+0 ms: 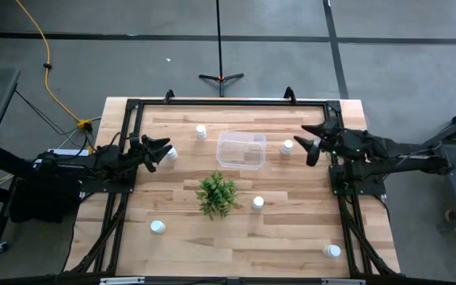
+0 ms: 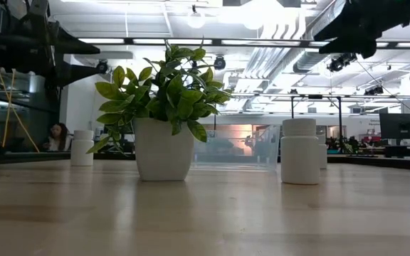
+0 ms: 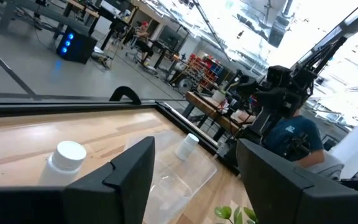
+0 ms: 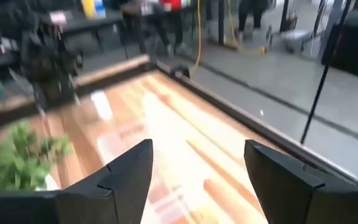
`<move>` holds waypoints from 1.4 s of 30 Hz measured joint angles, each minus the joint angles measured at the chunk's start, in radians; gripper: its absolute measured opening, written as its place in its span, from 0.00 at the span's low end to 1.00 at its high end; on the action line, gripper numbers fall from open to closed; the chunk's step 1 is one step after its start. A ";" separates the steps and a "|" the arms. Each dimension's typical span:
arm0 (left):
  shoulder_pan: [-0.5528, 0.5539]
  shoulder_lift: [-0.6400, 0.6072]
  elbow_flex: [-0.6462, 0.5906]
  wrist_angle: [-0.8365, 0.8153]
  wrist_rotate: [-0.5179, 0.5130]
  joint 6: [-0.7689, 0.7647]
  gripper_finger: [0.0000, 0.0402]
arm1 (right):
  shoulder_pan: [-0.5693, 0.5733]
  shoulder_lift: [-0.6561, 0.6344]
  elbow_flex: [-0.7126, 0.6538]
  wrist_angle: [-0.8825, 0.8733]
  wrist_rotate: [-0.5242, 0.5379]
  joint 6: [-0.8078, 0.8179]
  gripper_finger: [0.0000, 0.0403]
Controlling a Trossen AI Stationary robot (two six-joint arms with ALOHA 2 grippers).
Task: Pick and place pill bottles into a basket
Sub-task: Put the white pill bottle in the transparent bin
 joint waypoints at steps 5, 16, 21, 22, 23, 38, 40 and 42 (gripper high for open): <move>0.000 0.000 0.000 0.003 0.000 -0.001 0.65 | 0.000 0.082 0.041 -0.092 -0.028 0.043 0.60; 0.000 0.000 0.000 0.000 0.001 -0.001 0.65 | -0.072 0.213 0.046 -0.103 0.111 0.280 0.60; 0.000 0.000 0.000 0.000 0.001 -0.001 0.65 | -0.182 0.264 0.046 -0.084 -0.030 0.360 0.60; 0.000 0.000 0.000 0.000 0.001 -0.001 0.65 | -0.205 0.274 0.046 -0.084 -0.075 0.379 0.60; 0.000 0.000 0.000 -0.001 0.001 -0.001 0.65 | -0.229 0.285 0.046 -0.084 -0.125 0.386 0.60; 0.000 0.000 0.000 0.000 0.003 0.000 0.65 | -0.402 0.437 0.046 -0.001 -0.407 0.329 0.65; 0.000 0.000 0.000 0.000 0.003 0.000 0.65 | -0.414 0.457 0.046 0.045 -0.402 0.296 0.67; 0.000 0.000 0.000 -0.001 0.003 0.000 0.65 | -0.421 0.469 0.046 0.119 -0.402 0.294 0.69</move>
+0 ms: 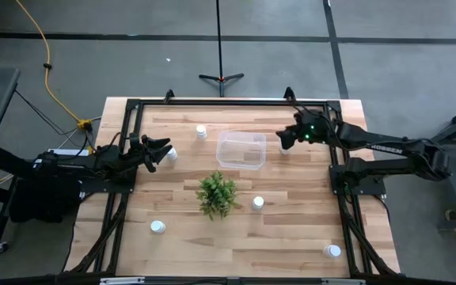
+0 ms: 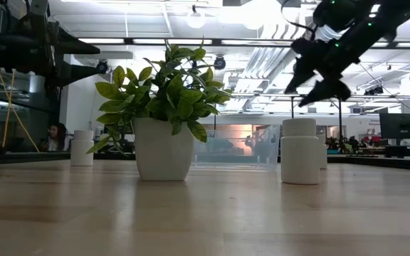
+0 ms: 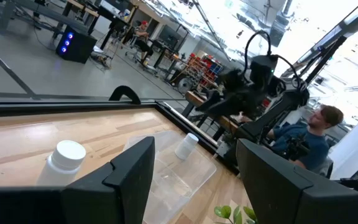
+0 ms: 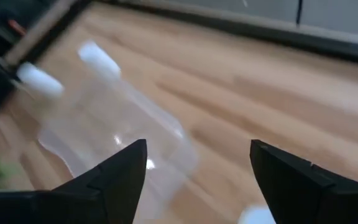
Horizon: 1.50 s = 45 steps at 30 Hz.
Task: Pick and place pill bottles into a basket
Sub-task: Put the white pill bottle in the transparent bin
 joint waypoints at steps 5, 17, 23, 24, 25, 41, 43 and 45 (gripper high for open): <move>0.000 0.000 0.000 0.000 0.000 0.000 0.65 | -0.005 0.004 0.000 0.223 0.011 0.081 0.69; 0.000 0.000 0.000 0.000 0.000 0.000 0.65 | 0.000 0.005 0.000 0.241 0.098 0.061 0.73; 0.000 0.000 0.000 0.000 0.000 0.000 0.65 | 0.017 0.005 0.000 0.077 0.083 0.079 0.81; 0.000 0.000 0.000 0.000 0.000 0.000 0.65 | 0.017 0.005 0.000 0.050 0.088 0.110 0.82; 0.000 0.000 0.000 0.000 0.000 0.000 0.65 | 0.017 0.005 0.000 0.024 0.091 0.141 0.83; 0.000 0.000 0.000 -0.001 -0.002 0.000 0.65 | 0.015 0.005 0.000 -0.018 0.103 0.189 0.81; 0.000 0.000 0.000 -0.001 -0.003 0.000 0.65 | 0.015 0.005 0.000 -0.017 0.093 0.188 0.80; 0.000 0.000 0.000 -0.002 -0.003 0.000 0.65 | 0.015 0.005 0.000 -0.009 0.063 0.155 0.80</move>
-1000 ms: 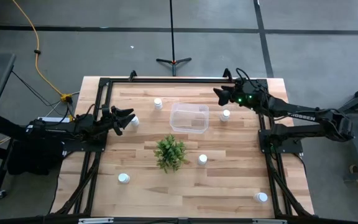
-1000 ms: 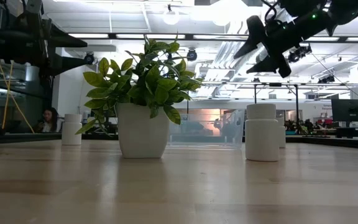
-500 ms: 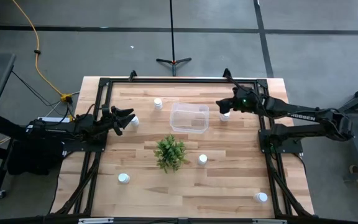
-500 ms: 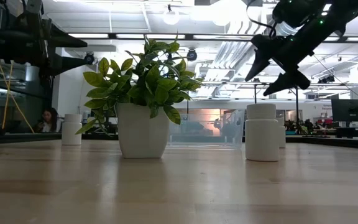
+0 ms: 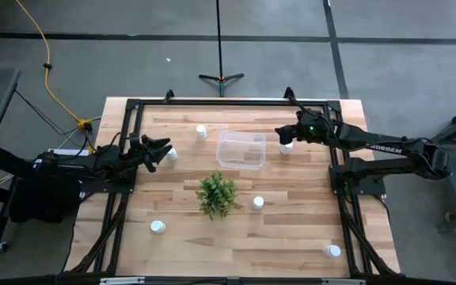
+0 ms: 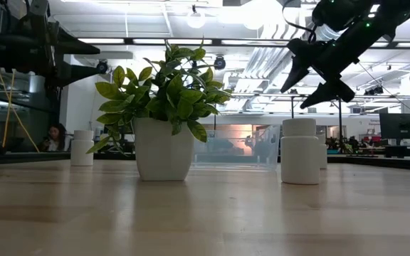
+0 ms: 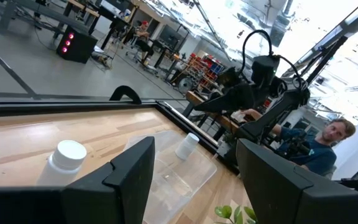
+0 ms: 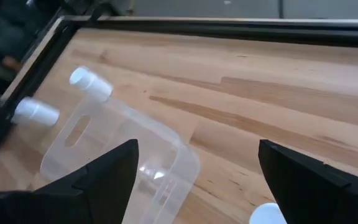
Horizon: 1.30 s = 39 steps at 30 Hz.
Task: Pick and place pill bottles into a basket
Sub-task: Put the white pill bottle in the transparent bin
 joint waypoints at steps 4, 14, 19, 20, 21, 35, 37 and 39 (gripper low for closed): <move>0.000 0.000 0.000 0.000 0.000 0.000 0.65 | 0.018 0.006 0.000 0.061 -0.050 -0.128 0.80; 0.000 0.000 0.000 0.000 0.000 -0.003 0.65 | -0.006 0.165 0.110 0.008 0.000 -0.145 0.80; 0.000 0.000 0.000 0.000 -0.001 -0.003 0.65 | -0.034 0.278 0.284 -0.199 0.042 -0.151 0.80; 0.000 0.000 0.000 0.000 -0.002 -0.003 0.65 | -0.038 0.299 0.319 -0.239 0.041 -0.154 0.80; 0.000 0.000 0.000 0.000 -0.002 -0.003 0.65 | -0.042 0.318 0.351 -0.274 0.038 -0.160 0.80; 0.000 0.000 0.000 0.001 -0.003 -0.004 0.65 | -0.055 0.427 0.483 -0.496 -0.019 -0.115 0.80; 0.000 0.000 0.000 0.001 -0.003 -0.005 0.65 | -0.055 0.427 0.483 -0.498 0.000 -0.114 0.80; 0.000 0.000 0.000 0.001 -0.002 -0.005 0.65 | -0.055 0.427 0.483 -0.505 0.021 -0.115 0.80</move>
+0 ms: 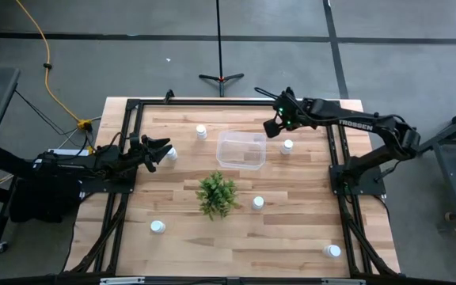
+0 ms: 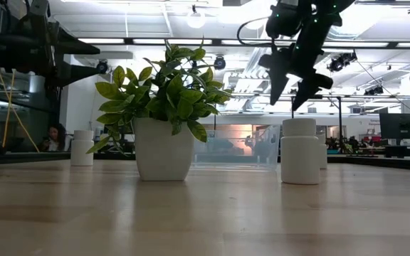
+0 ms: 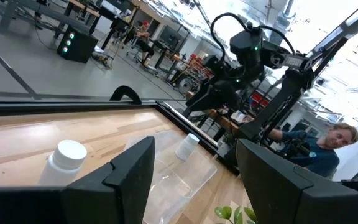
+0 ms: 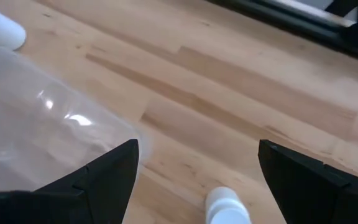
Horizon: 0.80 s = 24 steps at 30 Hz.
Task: Pick and place pill bottles into a basket
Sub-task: Put the white pill bottle in the transparent bin
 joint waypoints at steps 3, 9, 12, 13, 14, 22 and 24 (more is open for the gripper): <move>0.000 0.000 0.000 0.000 0.000 0.000 0.65 | 0.009 0.000 0.000 -0.031 0.041 -0.014 0.80; 0.000 0.000 0.000 0.000 0.000 0.000 0.65 | 0.023 0.000 -0.001 -0.055 0.039 -0.020 0.80; 0.000 0.000 0.000 0.000 0.001 0.000 0.65 | 0.019 0.004 -0.001 -0.050 0.015 -0.017 0.80; 0.000 0.000 0.000 0.000 0.001 0.000 0.65 | 0.014 0.006 -0.001 -0.057 0.003 -0.017 0.80; 0.000 0.000 0.000 0.000 0.001 0.000 0.65 | 0.013 0.011 -0.001 -0.060 -0.001 -0.015 0.80; 0.000 0.000 0.000 0.000 0.001 0.001 0.65 | 0.017 0.080 -0.001 -0.136 -0.060 0.029 0.82; 0.000 0.000 0.000 0.000 0.001 0.001 0.65 | 0.017 0.099 -0.001 -0.142 -0.082 0.027 0.84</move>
